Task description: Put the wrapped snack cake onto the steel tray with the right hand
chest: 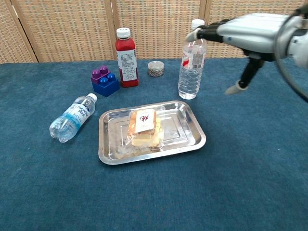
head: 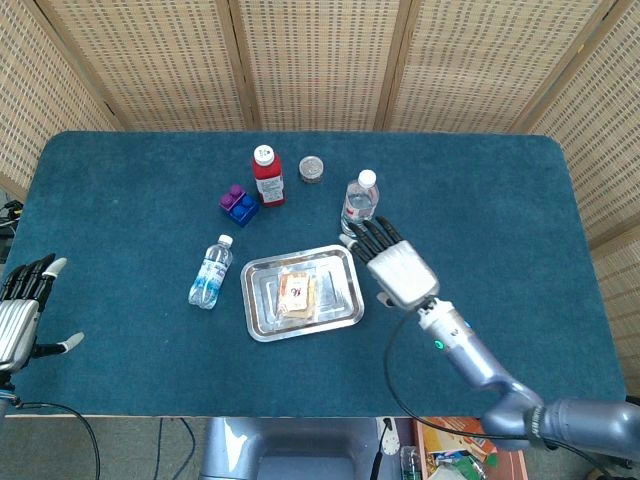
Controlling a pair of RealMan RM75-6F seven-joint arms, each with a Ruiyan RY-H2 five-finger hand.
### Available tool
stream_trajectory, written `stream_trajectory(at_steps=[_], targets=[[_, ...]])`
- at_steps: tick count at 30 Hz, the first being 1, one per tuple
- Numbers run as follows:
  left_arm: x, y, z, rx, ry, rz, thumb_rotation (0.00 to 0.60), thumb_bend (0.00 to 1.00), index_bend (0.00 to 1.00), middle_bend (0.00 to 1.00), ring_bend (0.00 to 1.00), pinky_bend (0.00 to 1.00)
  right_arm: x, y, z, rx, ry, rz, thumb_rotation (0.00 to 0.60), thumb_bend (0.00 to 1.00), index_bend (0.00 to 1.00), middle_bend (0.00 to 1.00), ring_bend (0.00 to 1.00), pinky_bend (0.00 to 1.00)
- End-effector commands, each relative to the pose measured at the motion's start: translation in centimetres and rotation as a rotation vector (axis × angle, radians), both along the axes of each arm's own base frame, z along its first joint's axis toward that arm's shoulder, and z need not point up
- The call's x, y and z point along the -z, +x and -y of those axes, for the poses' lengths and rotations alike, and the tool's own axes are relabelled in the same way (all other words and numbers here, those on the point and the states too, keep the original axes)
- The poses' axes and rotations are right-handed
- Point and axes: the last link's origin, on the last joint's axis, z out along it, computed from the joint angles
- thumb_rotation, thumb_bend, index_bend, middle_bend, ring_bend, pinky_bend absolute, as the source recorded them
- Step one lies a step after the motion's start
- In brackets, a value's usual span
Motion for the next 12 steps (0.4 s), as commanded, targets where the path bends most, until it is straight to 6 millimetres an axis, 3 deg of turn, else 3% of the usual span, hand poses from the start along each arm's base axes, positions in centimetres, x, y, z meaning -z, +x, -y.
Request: stream_trajectory(at_steps=[1,7,12], targets=[[0.0,0.2,0.4,0.012,0.003,0.001,0.600,0.00,0.00,0.00,0.00,0.00,-4.2,-9.5,-4.9,-0.017,-0.113,0.024,0.600,0.00,0.02,0.00,0.00,0.00],[-0.2,0.4,1.0,0.035,0.012,0.008,0.600,0.00,0.00,0.00,0.00,0.00,-4.8,-13.8,-10.3,0.157,-0.192,0.065,0.600,0.00,0.00,0.00,0.00,0.00],[-0.4,0.6,1.6,0.051,0.025,0.002,0.600,0.00,0.00,0.00,0.00,0.00,-5.0,-15.3,-11.8,0.261,-0.220,0.125,0.600,0.00,0.00,0.00,0.00,0.00]])
